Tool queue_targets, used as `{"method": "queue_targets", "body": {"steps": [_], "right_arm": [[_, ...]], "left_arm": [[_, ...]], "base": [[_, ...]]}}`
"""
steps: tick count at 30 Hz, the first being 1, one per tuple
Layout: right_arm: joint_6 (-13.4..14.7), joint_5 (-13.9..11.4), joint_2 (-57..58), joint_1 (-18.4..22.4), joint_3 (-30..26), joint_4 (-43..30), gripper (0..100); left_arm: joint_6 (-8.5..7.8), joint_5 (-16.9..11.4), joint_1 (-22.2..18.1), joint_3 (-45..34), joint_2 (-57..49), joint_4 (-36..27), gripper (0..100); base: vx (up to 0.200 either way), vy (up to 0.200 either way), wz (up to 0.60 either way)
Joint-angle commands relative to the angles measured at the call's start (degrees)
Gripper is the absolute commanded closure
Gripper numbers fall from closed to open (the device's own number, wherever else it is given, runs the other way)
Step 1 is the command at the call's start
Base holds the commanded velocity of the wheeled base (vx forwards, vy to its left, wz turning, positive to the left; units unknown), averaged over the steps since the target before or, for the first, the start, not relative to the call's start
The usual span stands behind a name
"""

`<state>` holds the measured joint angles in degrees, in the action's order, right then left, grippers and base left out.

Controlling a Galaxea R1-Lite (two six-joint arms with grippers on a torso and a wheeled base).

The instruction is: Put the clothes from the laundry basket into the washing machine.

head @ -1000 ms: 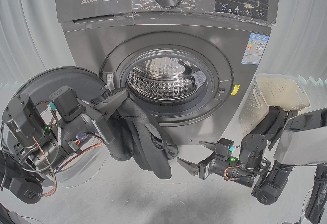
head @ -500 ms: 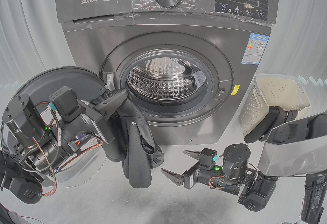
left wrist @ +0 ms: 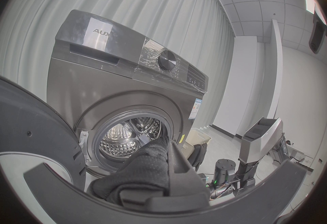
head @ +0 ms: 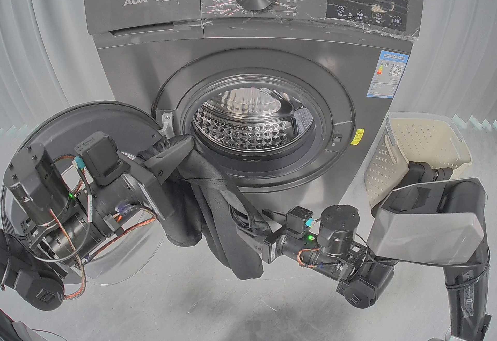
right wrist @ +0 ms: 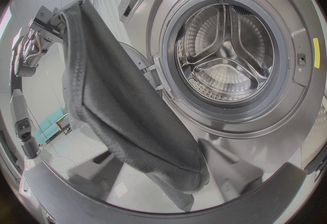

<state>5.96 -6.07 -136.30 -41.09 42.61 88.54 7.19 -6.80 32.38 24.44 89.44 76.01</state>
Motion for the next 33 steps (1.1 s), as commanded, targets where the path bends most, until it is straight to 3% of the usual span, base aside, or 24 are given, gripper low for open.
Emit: {"method": "queue_targets", "body": {"steps": [1, 18, 20, 23, 33], "right_arm": [[0.1, 0.0, -3.0, 0.8, 2.7, 0.1, 100], [0.0, 0.9, 4.2, 0.0, -2.1, 0.1, 100], [0.1, 2.6, 6.2, 0.3, -2.3, 0.1, 100], [1.1, 4.8, 11.8, 1.1, -5.1, 0.0, 100], [1.5, 5.3, 29.8, 8.0, -16.5, 0.0, 100]], "left_arm": [[0.01, 0.0, -0.1, -0.1, 0.0, 0.0, 100], [0.01, -0.1, -0.3, -0.3, 0.0, 0.0, 100], [0.01, 0.0, -0.4, -0.3, 0.0, 0.0, 100], [0.01, 0.0, -1.1, -0.2, -0.1, 0.1, 100], [0.01, 0.1, -2.0, -0.3, -0.6, 0.0, 100]], "base": [[0.000, 0.000, 0.00], [0.000, 0.000, 0.00], [0.000, 0.000, 0.00], [0.000, 0.000, 0.00], [0.000, 0.000, 0.00]]}}
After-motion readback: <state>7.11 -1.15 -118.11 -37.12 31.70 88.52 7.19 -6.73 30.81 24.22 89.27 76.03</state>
